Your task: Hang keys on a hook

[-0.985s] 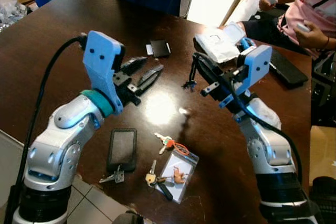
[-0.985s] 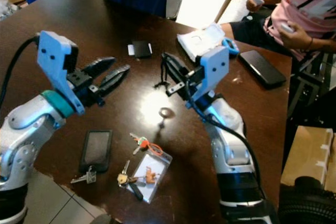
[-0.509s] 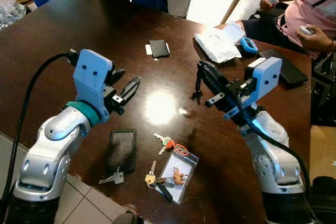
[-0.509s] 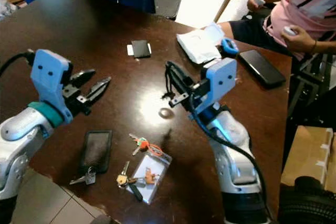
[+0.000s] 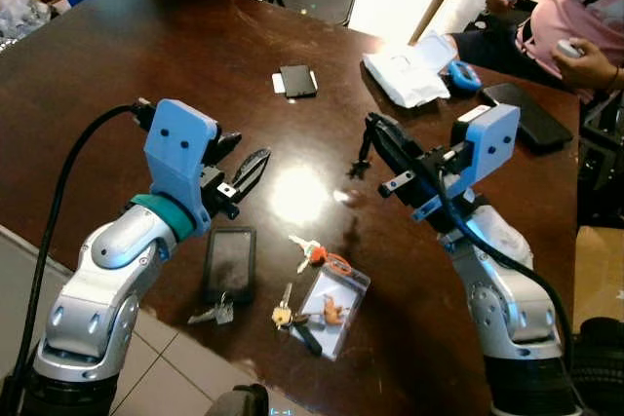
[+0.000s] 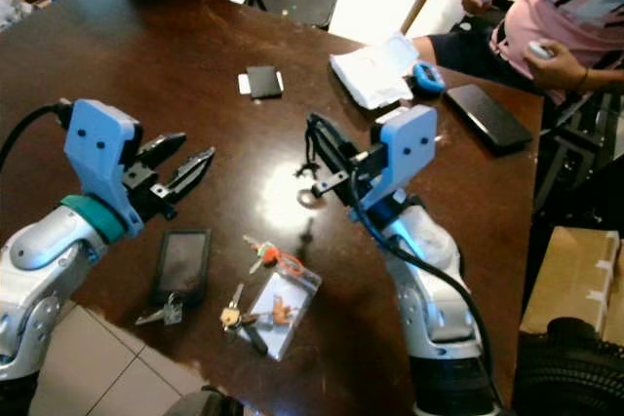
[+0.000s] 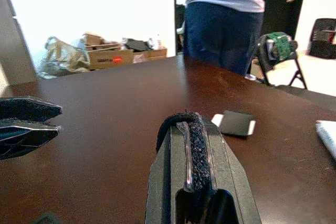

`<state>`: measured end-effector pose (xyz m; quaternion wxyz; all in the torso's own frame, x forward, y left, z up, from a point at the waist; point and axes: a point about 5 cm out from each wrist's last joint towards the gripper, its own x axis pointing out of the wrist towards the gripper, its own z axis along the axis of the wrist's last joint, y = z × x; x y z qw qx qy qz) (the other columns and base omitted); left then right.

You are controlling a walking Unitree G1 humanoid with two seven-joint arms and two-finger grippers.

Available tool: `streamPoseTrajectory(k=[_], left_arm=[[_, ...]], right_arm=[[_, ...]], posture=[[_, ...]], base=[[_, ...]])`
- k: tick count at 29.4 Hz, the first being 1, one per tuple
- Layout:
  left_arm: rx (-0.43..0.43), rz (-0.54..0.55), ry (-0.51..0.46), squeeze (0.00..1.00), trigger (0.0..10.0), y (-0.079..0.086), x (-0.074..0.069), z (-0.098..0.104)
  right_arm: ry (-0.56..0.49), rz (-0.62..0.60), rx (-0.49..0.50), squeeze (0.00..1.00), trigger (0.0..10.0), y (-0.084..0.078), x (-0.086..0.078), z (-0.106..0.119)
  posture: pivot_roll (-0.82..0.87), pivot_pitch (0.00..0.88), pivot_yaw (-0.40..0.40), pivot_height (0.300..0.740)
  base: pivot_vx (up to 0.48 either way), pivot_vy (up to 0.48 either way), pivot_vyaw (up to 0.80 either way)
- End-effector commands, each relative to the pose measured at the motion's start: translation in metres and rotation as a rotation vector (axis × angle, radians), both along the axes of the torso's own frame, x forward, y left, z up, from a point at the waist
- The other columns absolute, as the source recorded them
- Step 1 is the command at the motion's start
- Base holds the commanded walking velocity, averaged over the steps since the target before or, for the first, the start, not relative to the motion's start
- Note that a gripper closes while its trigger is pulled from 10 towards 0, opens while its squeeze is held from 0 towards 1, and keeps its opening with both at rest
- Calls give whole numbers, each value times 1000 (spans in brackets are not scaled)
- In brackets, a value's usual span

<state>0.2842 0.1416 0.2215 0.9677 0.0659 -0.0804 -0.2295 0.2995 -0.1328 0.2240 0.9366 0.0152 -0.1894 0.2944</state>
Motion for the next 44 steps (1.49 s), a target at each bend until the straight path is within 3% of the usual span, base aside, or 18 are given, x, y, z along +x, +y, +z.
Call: streamPoseTrajectory(k=[1, 25, 44], left_arm=[[-2, 6, 15, 0, 10000, 2, 0, -4], [-7, 30, -7, 0, 10000, 4, 3, -2], [22, 95, -22, 0, 10000, 3, 12, 3]], right_arm=[[-4, 14, 4, 0, 10000, 4, -2, 3], [-21, 12, -28, 0, 10000, 8, 2, 5], [-37, 42, -52, 0, 10000, 12, 4, 6]], posture=[[25, 78, 51, 740], [30, 56, 51, 740], [35, 72, 49, 740]], base=[[-435, 0, 0], [-433, 0, 0], [0, 0, 750]])
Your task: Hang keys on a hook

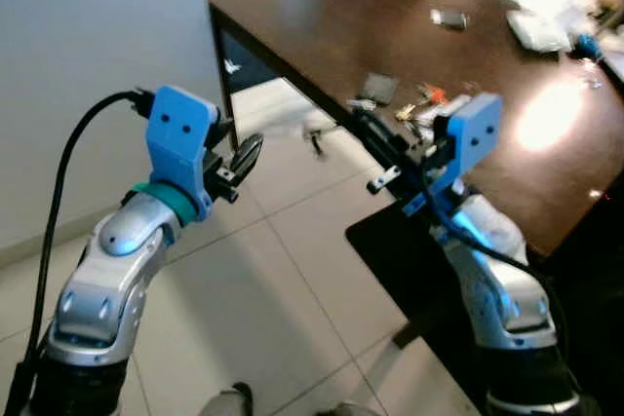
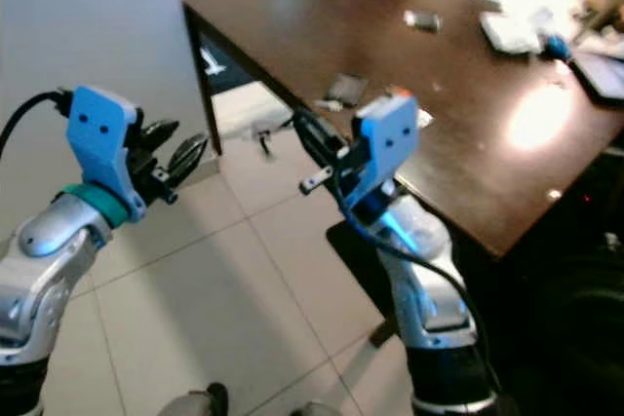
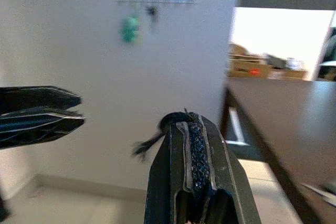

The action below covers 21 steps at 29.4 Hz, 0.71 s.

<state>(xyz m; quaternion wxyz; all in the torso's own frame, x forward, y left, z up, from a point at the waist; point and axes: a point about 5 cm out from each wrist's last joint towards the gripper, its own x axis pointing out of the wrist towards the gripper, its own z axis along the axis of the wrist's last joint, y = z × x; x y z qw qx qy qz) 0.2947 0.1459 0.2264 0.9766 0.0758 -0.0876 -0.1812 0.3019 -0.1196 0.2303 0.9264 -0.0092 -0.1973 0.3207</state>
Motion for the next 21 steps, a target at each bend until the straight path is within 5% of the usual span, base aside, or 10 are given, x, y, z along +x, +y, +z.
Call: streamPoseTrajectory(k=[1, 10, 17, 21], left_arm=[[15, -3, 2, 0, 10000, -2, 2, -2], [22, -1, -9, 0, 10000, -3, 3, -1], [26, 0, -24, 0, 10000, -4, 3, -1], [23, -4, -36, 0, 10000, -5, 3, 1]], right_arm=[[-4, -4, -1, 0, 10000, -1, 2, 0], [-8, -5, 3, 0, 10000, 0, 3, 1], [-11, -11, 12, 0, 10000, 0, 3, 0], [-10, -21, 66, 0, 10000, -2, 4, 2]], posture=[[35, 72, 49, 740], [37, 69, 50, 740], [42, 71, 50, 740], [43, 72, 50, 740]], base=[[0, 0, 775], [0, 0, 769], [269, 0, 747], [450, 0, 0]])
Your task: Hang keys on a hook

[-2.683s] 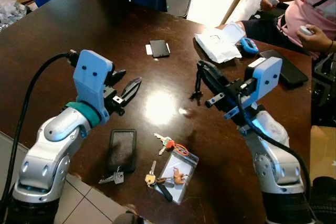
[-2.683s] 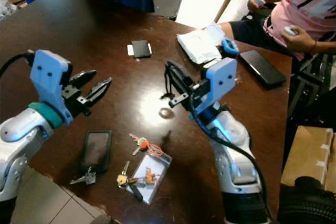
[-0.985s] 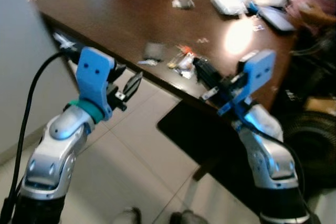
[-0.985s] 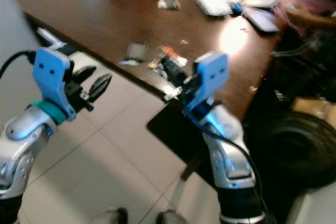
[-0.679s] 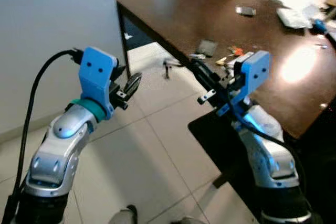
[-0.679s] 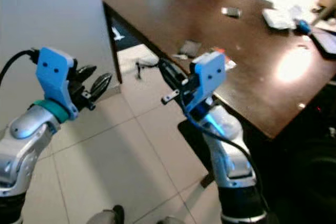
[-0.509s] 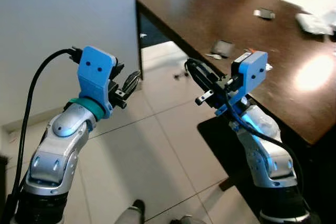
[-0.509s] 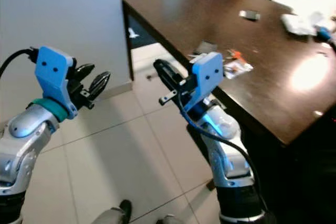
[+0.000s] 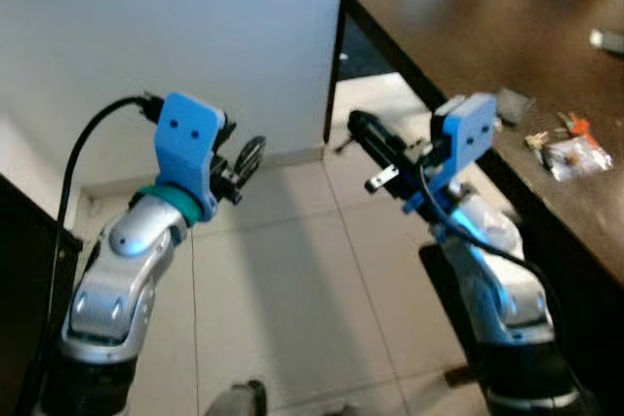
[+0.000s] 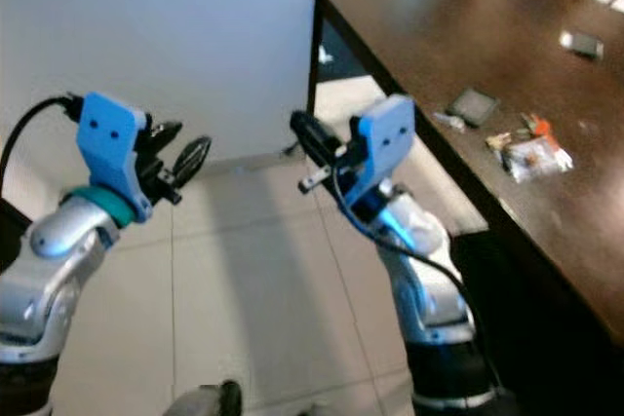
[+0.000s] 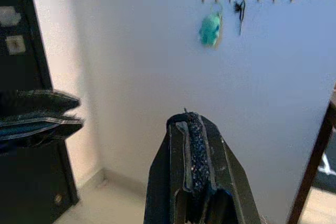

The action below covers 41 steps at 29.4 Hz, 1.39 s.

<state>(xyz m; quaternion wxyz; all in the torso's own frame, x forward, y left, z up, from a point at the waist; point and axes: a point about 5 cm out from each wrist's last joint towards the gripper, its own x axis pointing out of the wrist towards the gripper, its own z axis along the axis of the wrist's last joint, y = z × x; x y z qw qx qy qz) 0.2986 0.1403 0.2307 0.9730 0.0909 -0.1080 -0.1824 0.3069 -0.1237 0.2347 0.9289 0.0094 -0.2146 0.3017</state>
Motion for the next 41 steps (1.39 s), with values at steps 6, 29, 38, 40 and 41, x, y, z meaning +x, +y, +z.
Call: streamPoseTrajectory(k=[6, 29, 38, 40, 41], left_arm=[[-3, -11, 4, 0, 10000, -3, -2, -3], [-43, -60, -43, 0, 10000, -21, 3, 9], [-62, -58, -53, 0, 10000, -22, 4, 12], [-64, -57, -54, 0, 10000, -22, 4, 13], [-65, -57, -55, 0, 10000, -22, 4, 13]], right_arm=[[2, 3, 22, 0, 10000, 1, -1, -2], [-24, -85, 97, 0, 10000, -10, 8, 9], [-22, -83, 102, 0, 10000, -9, 8, 10], [-14, -85, 106, 0, 10000, -8, 8, 10], [-9, -87, 109, 0, 10000, -7, 9, 9]], posture=[[44, 76, 50, 740], [40, 90, 45, 740], [41, 100, 42, 740], [40, 104, 41, 740], [40, 104, 41, 740]], base=[[461, 0, 0], [461, 0, 0], [461, 0, 0], [461, 0, 0], [461, 0, 0]])
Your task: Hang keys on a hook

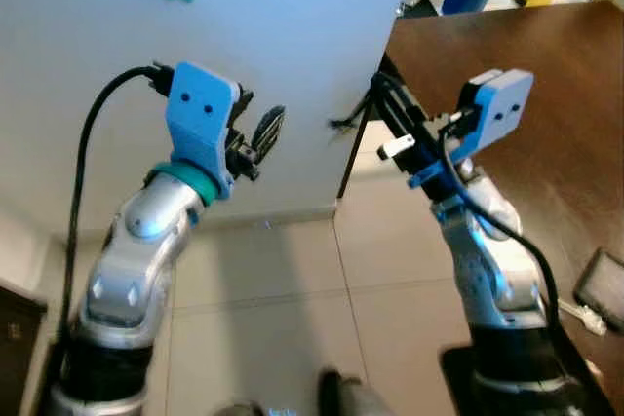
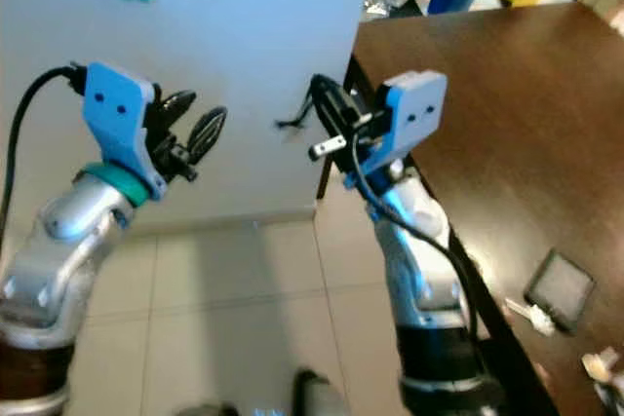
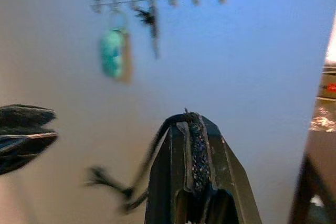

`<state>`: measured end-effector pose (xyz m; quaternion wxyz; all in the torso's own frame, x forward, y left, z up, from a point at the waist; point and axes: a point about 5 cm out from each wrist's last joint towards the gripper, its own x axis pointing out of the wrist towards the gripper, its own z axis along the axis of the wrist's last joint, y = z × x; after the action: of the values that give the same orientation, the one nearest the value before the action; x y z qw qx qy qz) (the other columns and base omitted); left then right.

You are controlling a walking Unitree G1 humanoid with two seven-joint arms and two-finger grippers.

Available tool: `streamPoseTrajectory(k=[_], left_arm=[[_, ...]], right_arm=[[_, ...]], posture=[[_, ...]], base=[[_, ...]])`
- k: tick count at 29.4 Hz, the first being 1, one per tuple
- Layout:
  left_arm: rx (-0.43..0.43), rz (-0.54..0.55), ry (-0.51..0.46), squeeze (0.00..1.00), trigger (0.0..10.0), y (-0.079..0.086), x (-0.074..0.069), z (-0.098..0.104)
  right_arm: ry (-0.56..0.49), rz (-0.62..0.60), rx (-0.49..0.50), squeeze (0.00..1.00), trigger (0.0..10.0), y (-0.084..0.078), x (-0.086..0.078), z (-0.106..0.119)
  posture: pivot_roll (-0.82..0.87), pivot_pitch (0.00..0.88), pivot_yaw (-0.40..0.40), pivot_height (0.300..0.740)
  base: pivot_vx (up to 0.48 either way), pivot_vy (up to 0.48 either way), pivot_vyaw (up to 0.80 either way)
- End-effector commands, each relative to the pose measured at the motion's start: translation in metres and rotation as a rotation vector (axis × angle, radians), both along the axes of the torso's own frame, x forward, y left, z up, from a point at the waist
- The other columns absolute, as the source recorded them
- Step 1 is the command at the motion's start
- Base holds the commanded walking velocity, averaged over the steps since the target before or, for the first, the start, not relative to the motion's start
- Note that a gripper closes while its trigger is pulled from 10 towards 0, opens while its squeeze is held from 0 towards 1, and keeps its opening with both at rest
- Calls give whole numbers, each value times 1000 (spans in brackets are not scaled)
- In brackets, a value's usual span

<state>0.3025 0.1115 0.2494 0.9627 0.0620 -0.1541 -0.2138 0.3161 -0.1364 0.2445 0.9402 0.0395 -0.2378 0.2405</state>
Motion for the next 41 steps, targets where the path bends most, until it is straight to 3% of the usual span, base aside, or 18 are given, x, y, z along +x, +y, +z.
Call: streamPoseTrajectory(k=[1, 7, 14, 15, 16, 17, 18, 22, 23, 29, 31, 41], left_arm=[[-3, 21, 20, 0, 10000, 6, 1, -5], [-7, 20, 15, 0, 10000, 5, 2, -3], [-15, 5, 0, 0, 10000, 7, 1, 2], [4, -110, 18, 0, 10000, 7, -12, -1], [4, -110, 18, 0, 10000, 7, -12, -1], [49, -301, 57, 0, 10000, 7, -35, -6], [68, -363, 74, 0, 10000, 7, -44, -8], [117, -442, 93, 0, 10000, 11, -57, -11], [121, -508, 119, 0, 10000, 18, -68, -10], [123, -577, 133, 0, 10000, 19, -79, -9], [129, -601, 140, 0, 10000, 20, -84, -7], [136, -614, 133, 0, 10000, 29, -89, 1]], right_arm=[[15, 23, 18, 0, 10000, 6, 0, 0], [15, 31, 27, 0, 10000, 8, 2, 1], [-26, 38, -43, 0, 10000, 12, 0, 2], [-26, 60, -61, 0, 10000, 14, -3, 1], [-26, 60, -61, 0, 10000, 14, -3, 1], [-18, 118, -94, 0, 10000, 17, -8, -2], [-12, 148, -108, 0, 10000, 19, -11, -4], [7, 252, -161, 0, 10000, 22, -21, -9], [34, 386, -252, 0, 10000, 22, -37, -18], [30, 457, -305, 0, 10000, 15, -47, -14], [-16, 486, -293, 0, 10000, 14, -51, 2], [-129, 450, -276, 0, 10000, 15, -52, 31]], posture=[[41, 100, 41, 740], [41, 94, 43, 740], [45, 84, 43, 740], [46, 84, 43, 740], [46, 84, 43, 740], [44, 82, 43, 740], [45, 83, 42, 740], [48, 84, 41, 740], [49, 84, 40, 740], [48, 90, 39, 740], [42, 92, 39, 740], [38, 82, 37, 740]], base=[[461, 0, 0], [461, 0, 0], [461, 0, 0], [461, 0, 0], [461, 0, 0], [461, 0, 0], [461, 0, 0], [461, 0, 0], [461, 0, 0], [461, 0, 0], [461, 0, 0], [227, 0, 0]])
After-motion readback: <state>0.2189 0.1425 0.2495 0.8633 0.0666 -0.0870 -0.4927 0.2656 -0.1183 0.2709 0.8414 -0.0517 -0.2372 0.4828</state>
